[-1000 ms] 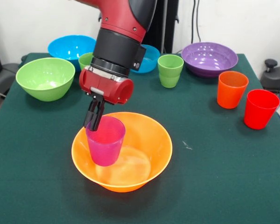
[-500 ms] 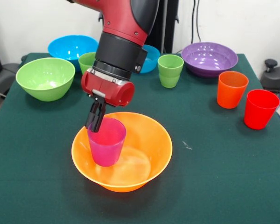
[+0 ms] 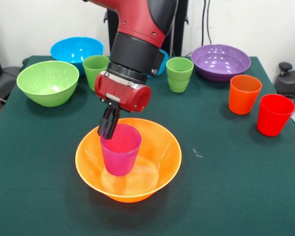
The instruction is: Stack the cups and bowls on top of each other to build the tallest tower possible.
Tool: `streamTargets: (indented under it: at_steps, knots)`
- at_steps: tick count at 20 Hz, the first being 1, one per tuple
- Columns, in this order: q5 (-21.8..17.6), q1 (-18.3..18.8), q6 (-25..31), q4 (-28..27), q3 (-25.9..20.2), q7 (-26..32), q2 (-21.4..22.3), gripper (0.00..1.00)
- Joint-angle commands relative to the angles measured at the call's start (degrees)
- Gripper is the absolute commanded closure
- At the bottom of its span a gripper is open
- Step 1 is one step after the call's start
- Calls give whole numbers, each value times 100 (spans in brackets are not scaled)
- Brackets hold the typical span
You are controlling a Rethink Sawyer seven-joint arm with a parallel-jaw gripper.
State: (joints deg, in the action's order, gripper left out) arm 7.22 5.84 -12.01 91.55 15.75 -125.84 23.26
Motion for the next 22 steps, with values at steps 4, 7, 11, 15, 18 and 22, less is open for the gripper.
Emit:
streamTargets:
  at_steps: [4,7,11,15,18,22]
  knots:
    - [-149,140,-129,-397,-574,-563,-49,0]
    - [-86,-6,-46,-445,-275,-422,-43,0]
    - [-308,221,-14,-290,-596,-482,99,0]
    - [-438,319,79,-90,-663,-464,334,0]
    - [-590,403,236,190,-710,-433,660,0]
    - [-828,554,347,590,-835,-452,1051,0]
